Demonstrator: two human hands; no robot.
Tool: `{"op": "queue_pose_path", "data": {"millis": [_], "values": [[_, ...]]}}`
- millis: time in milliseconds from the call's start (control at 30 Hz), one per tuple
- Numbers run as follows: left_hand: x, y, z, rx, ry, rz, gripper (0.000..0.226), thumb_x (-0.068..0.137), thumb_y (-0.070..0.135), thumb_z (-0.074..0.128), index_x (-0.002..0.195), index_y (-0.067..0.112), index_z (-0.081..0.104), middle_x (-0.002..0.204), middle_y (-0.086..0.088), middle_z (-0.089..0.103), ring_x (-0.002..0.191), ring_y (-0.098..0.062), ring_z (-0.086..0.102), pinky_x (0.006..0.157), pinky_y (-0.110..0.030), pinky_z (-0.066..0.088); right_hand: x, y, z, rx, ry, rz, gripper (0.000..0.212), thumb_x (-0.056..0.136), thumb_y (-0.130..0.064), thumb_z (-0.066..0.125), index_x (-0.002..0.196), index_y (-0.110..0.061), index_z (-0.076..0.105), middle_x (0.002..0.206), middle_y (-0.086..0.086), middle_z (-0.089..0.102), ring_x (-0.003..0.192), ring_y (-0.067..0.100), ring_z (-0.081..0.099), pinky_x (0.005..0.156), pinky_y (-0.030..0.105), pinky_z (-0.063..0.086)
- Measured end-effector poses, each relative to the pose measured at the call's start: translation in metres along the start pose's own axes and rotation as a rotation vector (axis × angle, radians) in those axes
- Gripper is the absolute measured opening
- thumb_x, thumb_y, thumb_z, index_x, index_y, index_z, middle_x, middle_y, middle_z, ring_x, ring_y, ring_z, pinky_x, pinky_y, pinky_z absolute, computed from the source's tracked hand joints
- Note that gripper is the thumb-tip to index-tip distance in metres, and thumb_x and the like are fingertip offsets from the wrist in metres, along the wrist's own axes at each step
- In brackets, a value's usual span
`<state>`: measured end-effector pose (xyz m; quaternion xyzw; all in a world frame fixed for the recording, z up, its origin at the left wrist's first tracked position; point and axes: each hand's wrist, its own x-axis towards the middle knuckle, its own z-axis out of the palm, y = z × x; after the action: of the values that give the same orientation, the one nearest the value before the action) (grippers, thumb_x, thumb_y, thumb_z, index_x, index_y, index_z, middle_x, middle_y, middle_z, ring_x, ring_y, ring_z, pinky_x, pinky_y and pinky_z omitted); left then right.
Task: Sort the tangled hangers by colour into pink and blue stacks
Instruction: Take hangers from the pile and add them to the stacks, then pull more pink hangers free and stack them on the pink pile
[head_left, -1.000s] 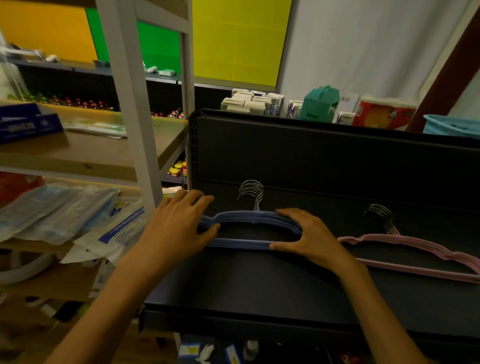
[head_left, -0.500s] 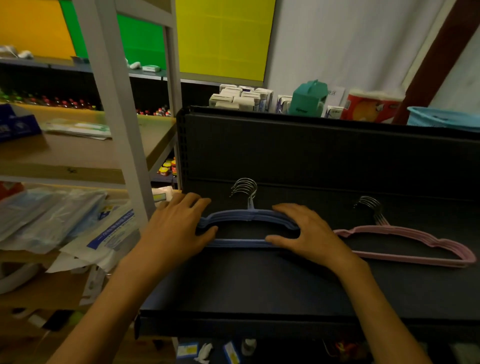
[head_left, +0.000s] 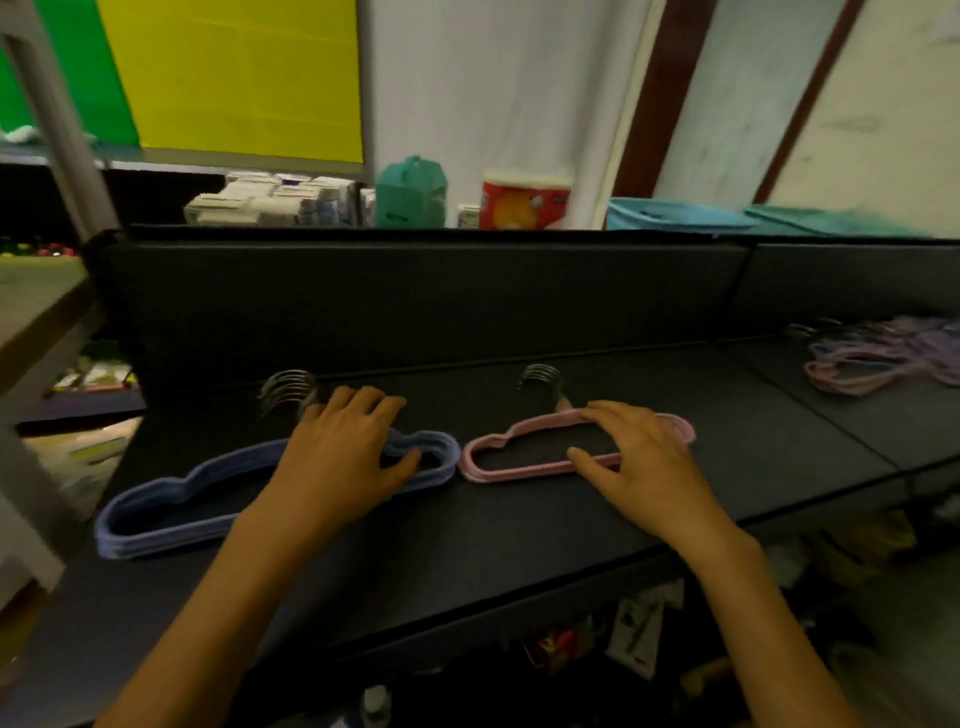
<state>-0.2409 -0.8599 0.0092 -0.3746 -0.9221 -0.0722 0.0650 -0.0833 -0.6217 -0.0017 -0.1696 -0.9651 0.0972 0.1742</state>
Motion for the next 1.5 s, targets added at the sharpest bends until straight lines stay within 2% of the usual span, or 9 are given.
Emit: {"op": "queue_pose_path", "data": {"millis": [167, 333, 533, 800, 967, 1167, 1267, 1367, 1500], "values": [[0.033, 0.103, 0.012, 0.0, 0.0, 0.076, 0.07, 0.085, 0.06, 0.047, 0.143, 0.028, 0.027, 0.145, 0.002, 0.033, 0.132, -0.02, 0.031, 0.105, -0.039, 0.031, -0.035, 0.096, -0.037, -0.027, 0.038, 0.089, 0.051, 0.088, -0.048, 0.055, 0.135, -0.03, 0.044, 0.14, -0.011, 0.042, 0.128, 0.008, 0.035, 0.106, 0.025, 0.024], [0.064, 0.215, 0.026, -0.061, 0.007, 0.182, 0.068, 0.086, 0.058, 0.048, 0.144, 0.029, 0.027, 0.146, 0.002, 0.032, 0.133, -0.019, 0.029, 0.107, -0.04, 0.029, -0.073, 0.203, -0.077, -0.073, 0.04, 0.192, 0.053, 0.089, -0.051, 0.051, 0.136, -0.029, 0.043, 0.142, -0.011, 0.041, 0.132, 0.008, 0.032, 0.109, 0.029, 0.023], [0.098, 0.354, 0.052, -0.095, 0.03, 0.344, 0.067, 0.086, 0.058, 0.045, 0.143, 0.025, 0.03, 0.142, 0.003, 0.037, 0.128, -0.019, 0.034, 0.101, -0.038, 0.035, -0.117, 0.321, -0.122, -0.113, 0.052, 0.285, 0.051, 0.089, -0.049, 0.053, 0.135, -0.028, 0.045, 0.139, -0.012, 0.044, 0.13, 0.009, 0.035, 0.105, 0.028, 0.026], [0.174, 0.491, 0.078, -0.125, -0.018, 0.476, 0.069, 0.086, 0.06, 0.045, 0.144, 0.026, 0.028, 0.143, 0.003, 0.035, 0.129, -0.019, 0.032, 0.102, -0.038, 0.034, -0.14, 0.458, -0.147, -0.104, 0.098, 0.416, 0.048, 0.087, -0.046, 0.057, 0.131, -0.027, 0.05, 0.134, -0.009, 0.049, 0.125, 0.011, 0.041, 0.102, 0.029, 0.03], [0.238, 0.559, 0.097, -0.101, -0.045, 0.459, 0.071, 0.086, 0.059, 0.048, 0.144, 0.025, 0.025, 0.146, 0.001, 0.03, 0.132, -0.02, 0.029, 0.105, -0.04, 0.032, -0.122, 0.546, -0.151, -0.069, 0.096, 0.461, 0.049, 0.085, -0.046, 0.059, 0.129, -0.028, 0.051, 0.133, -0.009, 0.05, 0.123, 0.01, 0.042, 0.105, 0.032, 0.034], [0.32, 0.618, 0.117, -0.083, -0.029, 0.378, 0.073, 0.086, 0.059, 0.047, 0.145, 0.026, 0.022, 0.148, -0.001, 0.027, 0.133, -0.019, 0.028, 0.109, -0.039, 0.03, -0.047, 0.645, -0.166, -0.075, 0.049, 0.411, 0.052, 0.086, -0.049, 0.056, 0.133, -0.03, 0.046, 0.137, -0.011, 0.046, 0.128, 0.009, 0.039, 0.107, 0.03, 0.031], [0.353, 0.638, 0.125, -0.066, -0.035, 0.32, 0.075, 0.085, 0.058, 0.049, 0.145, 0.027, 0.018, 0.148, -0.001, 0.025, 0.133, -0.019, 0.028, 0.109, -0.04, 0.03, -0.012, 0.685, -0.169, -0.033, 0.035, 0.379, 0.052, 0.087, -0.049, 0.056, 0.134, -0.029, 0.045, 0.14, -0.009, 0.044, 0.131, 0.011, 0.036, 0.109, 0.034, 0.031], [0.378, 0.649, 0.13, -0.035, -0.051, 0.273, 0.077, 0.083, 0.062, 0.05, 0.145, 0.028, 0.018, 0.147, 0.0, 0.027, 0.131, -0.019, 0.029, 0.107, -0.039, 0.031, 0.017, 0.715, -0.167, 0.012, 0.01, 0.35, 0.051, 0.088, -0.045, 0.056, 0.134, -0.027, 0.045, 0.14, -0.008, 0.043, 0.131, 0.012, 0.036, 0.109, 0.032, 0.028], [0.402, 0.657, 0.14, -0.012, -0.042, 0.175, 0.084, 0.079, 0.07, 0.046, 0.145, 0.029, 0.017, 0.148, 0.001, 0.024, 0.133, -0.018, 0.026, 0.108, -0.039, 0.029, 0.057, 0.748, -0.161, 0.098, 0.003, 0.289, 0.05, 0.088, -0.043, 0.059, 0.133, -0.026, 0.046, 0.139, -0.007, 0.045, 0.129, 0.012, 0.038, 0.109, 0.034, 0.032]]}}
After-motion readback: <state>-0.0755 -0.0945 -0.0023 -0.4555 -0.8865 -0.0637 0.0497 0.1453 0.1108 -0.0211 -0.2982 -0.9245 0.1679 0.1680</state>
